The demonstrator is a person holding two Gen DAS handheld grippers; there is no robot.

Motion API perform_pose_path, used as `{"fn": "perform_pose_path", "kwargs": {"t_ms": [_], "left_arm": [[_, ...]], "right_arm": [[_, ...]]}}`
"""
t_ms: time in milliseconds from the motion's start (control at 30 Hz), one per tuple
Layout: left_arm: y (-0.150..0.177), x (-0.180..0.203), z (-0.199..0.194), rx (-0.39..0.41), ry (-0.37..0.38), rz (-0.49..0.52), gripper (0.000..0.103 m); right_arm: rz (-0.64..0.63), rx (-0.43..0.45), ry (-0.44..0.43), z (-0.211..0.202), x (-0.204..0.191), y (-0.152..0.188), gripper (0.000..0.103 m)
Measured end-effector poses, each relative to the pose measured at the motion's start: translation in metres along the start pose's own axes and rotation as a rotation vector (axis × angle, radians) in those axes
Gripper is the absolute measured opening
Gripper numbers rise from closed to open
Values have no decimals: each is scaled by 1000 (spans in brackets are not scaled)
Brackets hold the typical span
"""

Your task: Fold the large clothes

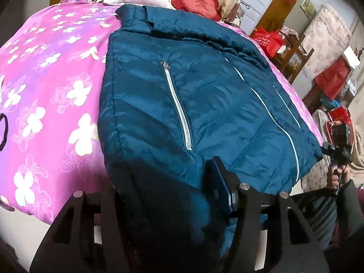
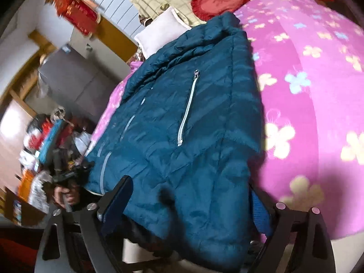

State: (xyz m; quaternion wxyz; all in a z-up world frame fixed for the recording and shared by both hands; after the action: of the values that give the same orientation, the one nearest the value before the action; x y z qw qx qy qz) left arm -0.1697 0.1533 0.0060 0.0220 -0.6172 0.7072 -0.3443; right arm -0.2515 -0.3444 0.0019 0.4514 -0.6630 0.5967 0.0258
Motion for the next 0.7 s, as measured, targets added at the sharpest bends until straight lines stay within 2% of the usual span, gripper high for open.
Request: {"fn": "perform_pose_path", "kwargs": {"t_ms": [100, 300, 367, 467, 533, 567, 633, 700], "left_arm": [[0, 4, 2, 4, -14, 18, 59], [2, 11, 6, 27, -48, 54, 70], [3, 12, 6, 35, -55, 52, 70], [3, 11, 5, 37, -51, 53, 70], [3, 11, 5, 36, -44, 50, 70], [2, 11, 5, 35, -42, 46, 70], [1, 10, 5, 27, -37, 37, 71], [0, 9, 5, 21, -24, 21, 71]], "right_arm": [[-28, -27, -36, 6, -6, -1, 94], [36, 57, 55, 8, 15, -24, 93], [8, 41, 74, 10, 9, -23, 94], [-62, -10, 22, 12, -5, -11, 94], [-87, -15, 32, 10, -7, -6, 93], [-76, -2, 28, 8, -3, -7, 92], [-45, 21, 51, 6, 5, -9, 78], [-35, 36, 77, 8, 8, -13, 71]]}}
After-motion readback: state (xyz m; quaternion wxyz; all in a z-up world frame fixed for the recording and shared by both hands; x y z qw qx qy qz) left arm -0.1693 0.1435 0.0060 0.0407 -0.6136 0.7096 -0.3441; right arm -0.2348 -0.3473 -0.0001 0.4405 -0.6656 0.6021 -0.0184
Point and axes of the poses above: each gripper's, at about its wrist camera, not at the fingertips, and z roughly the way its jaws point, x to its right, y to its underside, the point moved 3 cm from there along z, roughly the way its jaws point, and after that the axes turned 6 degrees about -z, right-handed, at the moved point
